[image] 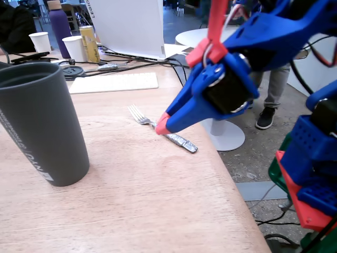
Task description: Grab the fork and place it in gray glass
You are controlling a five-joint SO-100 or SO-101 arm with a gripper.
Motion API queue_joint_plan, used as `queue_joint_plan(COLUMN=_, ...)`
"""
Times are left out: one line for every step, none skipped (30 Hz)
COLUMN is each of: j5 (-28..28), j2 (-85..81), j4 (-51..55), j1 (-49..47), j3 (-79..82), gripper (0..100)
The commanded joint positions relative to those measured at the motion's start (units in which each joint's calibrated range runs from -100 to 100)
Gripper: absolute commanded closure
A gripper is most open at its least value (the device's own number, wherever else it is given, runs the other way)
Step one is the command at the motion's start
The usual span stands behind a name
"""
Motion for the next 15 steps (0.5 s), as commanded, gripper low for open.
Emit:
queue_joint_plan(j5=2.20, j2=8.01, j4=-1.05, j1=0.31, j3=-6.62, gripper=100)
queue_joint_plan(j5=2.83, j2=9.81, j4=-1.05, j1=0.31, j3=-7.09, gripper=100)
queue_joint_plan(j5=3.32, j2=11.27, j4=-1.14, j1=0.48, j3=-7.19, gripper=100)
queue_joint_plan(j5=3.71, j2=12.30, j4=-1.14, j1=0.65, j3=-7.19, gripper=100)
queue_joint_plan(j5=3.91, j2=12.90, j4=-1.22, j1=1.67, j3=-7.38, gripper=100)
queue_joint_plan(j5=3.91, j2=13.67, j4=-1.22, j1=4.37, j3=-8.41, gripper=100)
queue_joint_plan(j5=3.91, j2=15.30, j4=-1.22, j1=7.08, j3=-10.02, gripper=100)
queue_joint_plan(j5=3.91, j2=17.62, j4=-1.22, j1=10.64, j3=-11.91, gripper=100)
queue_joint_plan(j5=3.71, j2=20.36, j4=-1.22, j1=15.20, j3=-13.89, gripper=100)
queue_joint_plan(j5=3.32, j2=23.28, j4=-1.22, j1=19.26, j3=-16.15, gripper=100)
queue_joint_plan(j5=3.22, j2=26.36, j4=-1.22, j1=22.48, j3=-18.51, gripper=100)
queue_joint_plan(j5=3.17, j2=29.62, j4=-1.22, j1=25.36, j3=-21.16, gripper=100)
queue_joint_plan(j5=2.88, j2=33.14, j4=-1.22, j1=28.57, j3=-23.80, gripper=100)
queue_joint_plan(j5=1.66, j2=36.48, j4=-1.14, j1=31.45, j3=-26.25, gripper=100)
queue_joint_plan(j5=0.44, j2=39.48, j4=-1.14, j1=32.97, j3=-28.71, gripper=100)
